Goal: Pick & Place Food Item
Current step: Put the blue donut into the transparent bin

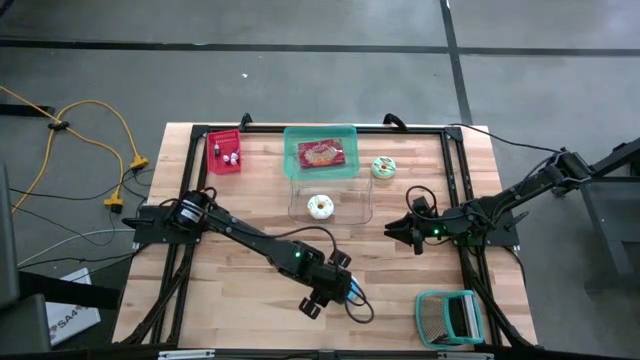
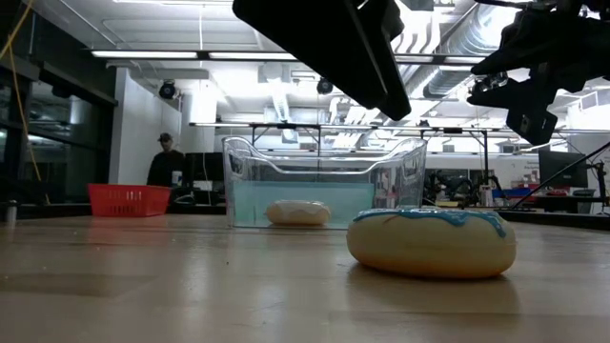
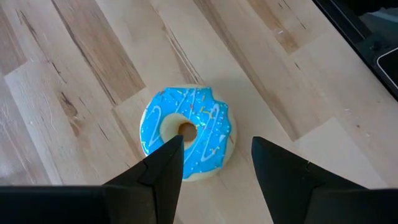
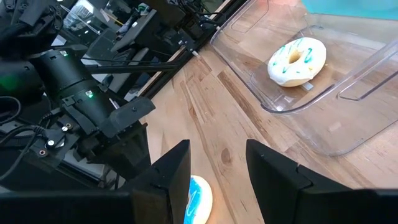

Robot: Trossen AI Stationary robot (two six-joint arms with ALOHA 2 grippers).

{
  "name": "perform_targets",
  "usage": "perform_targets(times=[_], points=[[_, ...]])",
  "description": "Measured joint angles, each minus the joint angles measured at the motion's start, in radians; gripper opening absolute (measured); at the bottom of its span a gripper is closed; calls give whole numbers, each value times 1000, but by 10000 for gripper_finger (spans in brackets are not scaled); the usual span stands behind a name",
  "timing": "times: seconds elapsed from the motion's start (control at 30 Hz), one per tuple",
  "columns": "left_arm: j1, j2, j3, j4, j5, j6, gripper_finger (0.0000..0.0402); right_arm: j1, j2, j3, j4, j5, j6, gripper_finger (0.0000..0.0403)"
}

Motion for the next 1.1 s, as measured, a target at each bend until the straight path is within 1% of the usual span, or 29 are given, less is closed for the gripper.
perform_targets(times=[0.17, 0.27, 0.33, 0.57, 0.67, 0.87, 1.1], points=[[0, 0, 0, 0, 4, 4, 182, 0, 0, 0, 0, 0, 0, 144], [0, 0, -1, -1, 23, 2, 191, 0, 0, 0, 0, 0, 0, 144], [0, 0, -1, -2, 30, 2, 206, 0, 0, 0, 0, 0, 0, 144], [0, 0, -1, -4, 33, 9, 278, 0, 0, 0, 0, 0, 0, 144], [0, 0, -2, -4, 28, 12, 294, 0, 0, 0, 0, 0, 0, 144], [-1, 16, -2, -4, 16, 44, 298, 0, 0, 0, 0, 0, 0, 144], [-5, 70, -3, 10, 13, 59, 298, 0, 0, 0, -1, 0, 0, 144]])
